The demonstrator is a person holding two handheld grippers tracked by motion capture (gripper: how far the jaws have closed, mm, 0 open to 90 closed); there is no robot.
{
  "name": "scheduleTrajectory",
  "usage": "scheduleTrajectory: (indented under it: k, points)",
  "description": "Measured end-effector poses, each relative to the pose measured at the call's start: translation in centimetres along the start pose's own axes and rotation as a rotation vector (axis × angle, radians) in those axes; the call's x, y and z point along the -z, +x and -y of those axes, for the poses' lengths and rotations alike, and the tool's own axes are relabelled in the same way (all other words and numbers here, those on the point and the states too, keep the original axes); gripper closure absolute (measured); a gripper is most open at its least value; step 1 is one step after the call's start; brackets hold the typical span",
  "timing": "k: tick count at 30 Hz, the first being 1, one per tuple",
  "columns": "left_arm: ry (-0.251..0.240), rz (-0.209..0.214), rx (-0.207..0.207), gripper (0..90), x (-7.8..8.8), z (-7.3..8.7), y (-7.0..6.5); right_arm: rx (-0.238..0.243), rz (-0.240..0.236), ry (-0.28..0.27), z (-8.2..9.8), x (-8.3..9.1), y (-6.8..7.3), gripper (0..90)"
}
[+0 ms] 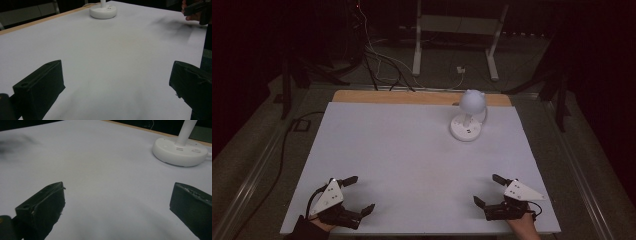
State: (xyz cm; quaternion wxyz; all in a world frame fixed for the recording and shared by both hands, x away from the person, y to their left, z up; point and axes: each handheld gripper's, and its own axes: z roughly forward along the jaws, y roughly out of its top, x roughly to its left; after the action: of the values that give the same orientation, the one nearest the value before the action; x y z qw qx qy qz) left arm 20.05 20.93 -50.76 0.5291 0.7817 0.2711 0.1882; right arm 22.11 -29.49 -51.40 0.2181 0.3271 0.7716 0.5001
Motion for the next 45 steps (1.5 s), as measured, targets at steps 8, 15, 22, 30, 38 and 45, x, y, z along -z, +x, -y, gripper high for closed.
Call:
scheduleTrajectory:
  k: [8,15,22,30,38,45]
  points:
    - [0.012,0.003,0.005,0.1,0.0,0.1,0.1,0.054,-0.017,0.019,0.0,0.0,0.2,0.0]
    - [0.038,0.019,-0.002,0.2,-0.4,0.2,-0.1,0.057,-0.021,0.023,0.0,-0.2,0.2,0.0]
    - [0.043,0.007,-0.002,0.2,-0.4,0.2,0.0,0.057,-0.016,0.053,0.0,-0.5,0.1,0.0]
    - [0.034,0.008,-0.006,0.2,-0.3,0.1,-0.1,0.067,-0.031,0.086,0.0,-0.8,0.6,0.3]
    - [0.035,0.010,-0.010,0.2,-0.3,0.0,-0.2,0.068,-0.054,0.107,-0.3,-1.2,1.1,0.0]
    - [0.031,0.013,-0.001,0.2,-0.2,0.1,-0.1,0.081,-0.101,0.155,-0.6,-1.5,2.0,0.0]
